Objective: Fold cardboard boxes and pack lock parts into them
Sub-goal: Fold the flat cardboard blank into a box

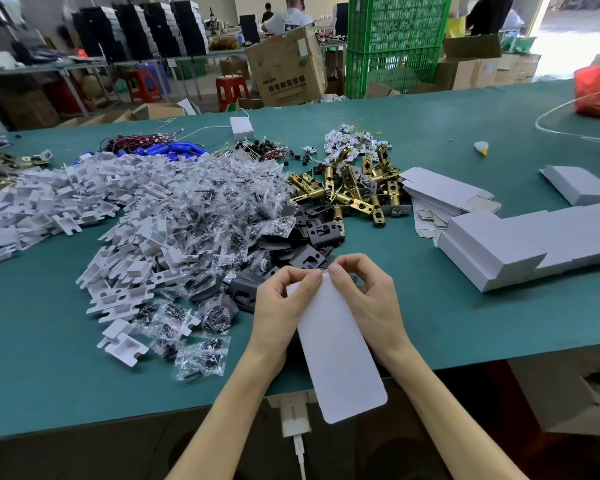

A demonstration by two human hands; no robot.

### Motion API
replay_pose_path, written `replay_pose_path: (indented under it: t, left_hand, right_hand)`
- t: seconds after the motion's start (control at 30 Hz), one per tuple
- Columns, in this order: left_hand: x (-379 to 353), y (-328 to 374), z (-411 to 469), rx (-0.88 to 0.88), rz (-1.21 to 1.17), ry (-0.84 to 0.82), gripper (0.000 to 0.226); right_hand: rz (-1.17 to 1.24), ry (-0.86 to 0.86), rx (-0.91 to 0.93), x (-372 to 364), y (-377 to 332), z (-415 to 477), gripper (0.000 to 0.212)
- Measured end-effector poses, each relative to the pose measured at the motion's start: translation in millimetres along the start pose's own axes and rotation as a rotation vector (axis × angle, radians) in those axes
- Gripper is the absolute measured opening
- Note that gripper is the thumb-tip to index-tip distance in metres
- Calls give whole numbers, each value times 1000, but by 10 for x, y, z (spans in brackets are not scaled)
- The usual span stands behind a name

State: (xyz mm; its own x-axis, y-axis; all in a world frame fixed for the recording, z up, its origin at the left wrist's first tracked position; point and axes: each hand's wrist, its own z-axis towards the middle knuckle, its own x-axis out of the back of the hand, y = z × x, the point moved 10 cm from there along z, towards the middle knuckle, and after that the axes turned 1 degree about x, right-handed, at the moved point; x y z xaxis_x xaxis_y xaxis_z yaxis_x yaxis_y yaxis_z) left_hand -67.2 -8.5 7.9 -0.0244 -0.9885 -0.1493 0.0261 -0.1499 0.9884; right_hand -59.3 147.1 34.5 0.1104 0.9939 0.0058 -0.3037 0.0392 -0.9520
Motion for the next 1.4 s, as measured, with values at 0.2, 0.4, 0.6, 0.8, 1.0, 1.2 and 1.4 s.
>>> replay_pose_path:
  t: [0.2, 0.4, 0.6, 0.8, 1.0, 1.2, 1.4]
  left_hand:
    - [-14, -3, 0, -1, -16, -20, 22]
    - [-49, 36, -8, -27, -25, -63, 14]
    - [-30, 35, -7, -41, -31, -42, 8]
    - [-32, 53, 3, -61, -40, -49, 9]
    - [-5, 20, 13, -45, -32, -21, 6]
    - [9, 50, 8, -70, -5, 22, 27]
    - [-188, 112, -26, -147, 74, -176, 54]
  right_hand:
    - [-7, 48, -21, 49, 25, -6, 11]
    - [-9, 174, -51, 186, 77, 3, 14]
    - [-38, 175, -49, 189, 89, 6, 15]
    - [-43, 158, -47, 174, 70, -2, 16]
    - [-64, 142, -54, 161, 62, 4, 17]
    - [-51, 215, -97, 236, 114, 1, 17]
    - [-5, 277, -215, 324, 254, -2, 29]
